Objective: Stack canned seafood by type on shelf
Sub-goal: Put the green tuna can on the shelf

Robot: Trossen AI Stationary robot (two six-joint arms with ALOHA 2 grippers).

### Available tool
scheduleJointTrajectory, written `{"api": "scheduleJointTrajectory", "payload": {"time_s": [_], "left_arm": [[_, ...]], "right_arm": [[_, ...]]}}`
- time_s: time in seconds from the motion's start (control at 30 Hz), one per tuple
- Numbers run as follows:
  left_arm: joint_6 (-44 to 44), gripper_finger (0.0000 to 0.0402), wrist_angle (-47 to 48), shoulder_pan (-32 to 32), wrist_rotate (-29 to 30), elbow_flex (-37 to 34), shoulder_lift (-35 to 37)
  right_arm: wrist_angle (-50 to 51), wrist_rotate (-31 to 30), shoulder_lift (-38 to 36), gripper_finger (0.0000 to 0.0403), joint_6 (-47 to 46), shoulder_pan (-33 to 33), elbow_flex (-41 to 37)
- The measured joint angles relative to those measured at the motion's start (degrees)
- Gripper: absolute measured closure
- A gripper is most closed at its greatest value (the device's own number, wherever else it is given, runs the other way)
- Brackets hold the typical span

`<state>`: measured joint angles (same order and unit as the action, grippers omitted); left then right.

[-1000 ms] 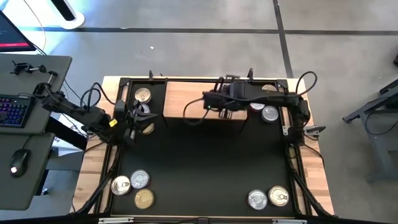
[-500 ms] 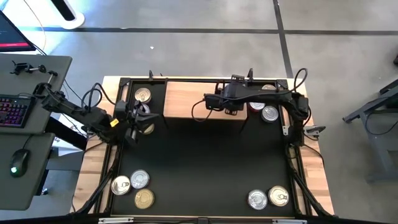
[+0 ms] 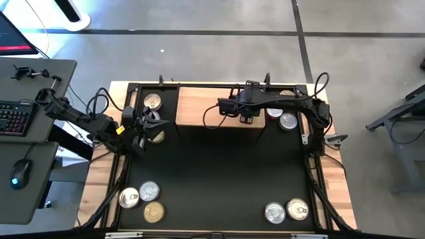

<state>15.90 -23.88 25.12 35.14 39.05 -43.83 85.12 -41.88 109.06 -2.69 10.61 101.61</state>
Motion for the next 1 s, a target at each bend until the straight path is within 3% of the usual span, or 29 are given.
{"api": "scheduleJointTrajectory", "payload": {"time_s": [0.17, 0.7, 1.0], "left_arm": [[0.0, 0.0401, 0.0, 0.0, 0.0, 0.0, 0.0], [0.0, 0.0402, 0.1, 0.0, 0.0, 0.0, 0.0], [0.0, 0.0401, 0.1, 0.0, 0.0, 0.0, 0.0]], "right_arm": [[0.4, 6.9, 0.0, 0.0241, 0.7, 0.0, 4.7], [4.0, 8.2, 0.0, 0.0241, -4.8, 2.9, 5.4], [4.9, 13.7, 0.0, 0.0241, -2.7, 2.7, 6.8]]}}
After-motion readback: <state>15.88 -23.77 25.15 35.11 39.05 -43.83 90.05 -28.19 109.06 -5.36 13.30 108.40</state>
